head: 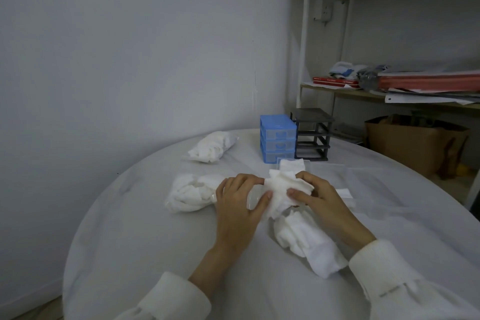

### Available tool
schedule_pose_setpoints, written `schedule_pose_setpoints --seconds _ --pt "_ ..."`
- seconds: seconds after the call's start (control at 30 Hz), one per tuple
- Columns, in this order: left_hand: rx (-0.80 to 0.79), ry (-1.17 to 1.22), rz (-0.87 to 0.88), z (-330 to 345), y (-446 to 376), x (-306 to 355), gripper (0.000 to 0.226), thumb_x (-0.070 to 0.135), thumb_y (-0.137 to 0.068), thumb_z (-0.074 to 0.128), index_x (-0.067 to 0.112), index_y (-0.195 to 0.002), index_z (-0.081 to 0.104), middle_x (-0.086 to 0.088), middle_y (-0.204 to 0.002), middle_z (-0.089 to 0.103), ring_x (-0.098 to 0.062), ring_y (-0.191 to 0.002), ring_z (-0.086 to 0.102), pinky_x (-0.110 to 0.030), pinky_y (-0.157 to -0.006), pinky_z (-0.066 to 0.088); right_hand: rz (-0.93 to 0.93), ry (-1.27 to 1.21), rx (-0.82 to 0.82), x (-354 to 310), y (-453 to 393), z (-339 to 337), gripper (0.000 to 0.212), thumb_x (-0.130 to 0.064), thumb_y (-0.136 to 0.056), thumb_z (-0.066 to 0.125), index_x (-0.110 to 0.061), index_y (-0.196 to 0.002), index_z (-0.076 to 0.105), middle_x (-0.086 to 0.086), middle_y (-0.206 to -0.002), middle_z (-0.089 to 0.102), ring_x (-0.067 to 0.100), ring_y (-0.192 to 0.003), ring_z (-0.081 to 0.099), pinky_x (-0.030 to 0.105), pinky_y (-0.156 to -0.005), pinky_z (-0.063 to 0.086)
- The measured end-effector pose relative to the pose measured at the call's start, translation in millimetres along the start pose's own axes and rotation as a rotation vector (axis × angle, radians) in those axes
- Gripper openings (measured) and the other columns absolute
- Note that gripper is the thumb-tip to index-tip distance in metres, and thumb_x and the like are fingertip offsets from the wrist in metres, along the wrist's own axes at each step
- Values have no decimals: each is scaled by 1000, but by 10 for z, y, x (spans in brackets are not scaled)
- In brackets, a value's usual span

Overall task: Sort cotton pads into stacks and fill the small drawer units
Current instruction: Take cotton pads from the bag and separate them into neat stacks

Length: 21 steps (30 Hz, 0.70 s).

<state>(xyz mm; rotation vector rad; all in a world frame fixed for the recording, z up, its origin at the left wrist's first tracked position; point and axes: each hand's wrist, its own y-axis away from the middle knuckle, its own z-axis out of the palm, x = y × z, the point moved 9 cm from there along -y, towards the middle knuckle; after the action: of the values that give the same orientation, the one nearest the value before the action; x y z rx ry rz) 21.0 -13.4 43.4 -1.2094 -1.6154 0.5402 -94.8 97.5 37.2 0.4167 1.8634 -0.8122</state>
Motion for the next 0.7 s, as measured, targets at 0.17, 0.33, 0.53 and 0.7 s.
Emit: schedule_pose_setpoints --seconds 0.17,0.33,0.53,0.7 --pt "25 127 -97 -44 -6 -59 18 41 -82 56 23 -79 60 14 -80 62 -6 -78 55 -38 -79 45 40 59 97 90 -32 -118 10 -6 -86 59 -3 -77 55 3 -69 57 15 -67 52 28 -63 37" --pt "50 337 -302 -74 20 -157 17 21 -88 63 23 -76 51 8 -72 60 -8 -75 57 -23 -65 43 120 155 98 201 -52 -178 12 -4 -87 57 -13 -93 53 3 -71 56 15 -63 52 14 -51 40" --pt "18 630 -472 -29 -47 -180 15 6 -85 65 15 -88 54 0 -67 61 0 -57 54 -10 -57 42 22 506 82 149 -52 -188 14 -25 -93 54 -14 -85 58 4 -79 59 16 -71 54 25 -66 43" --pt "-104 701 -533 182 -118 -198 24 3 -78 72 12 -97 61 -9 -72 67 -9 -64 63 -18 -64 49 -8 641 188 103 -73 -324 33 -26 -97 46 -6 -71 53 4 -65 56 19 -62 50 29 -57 37"
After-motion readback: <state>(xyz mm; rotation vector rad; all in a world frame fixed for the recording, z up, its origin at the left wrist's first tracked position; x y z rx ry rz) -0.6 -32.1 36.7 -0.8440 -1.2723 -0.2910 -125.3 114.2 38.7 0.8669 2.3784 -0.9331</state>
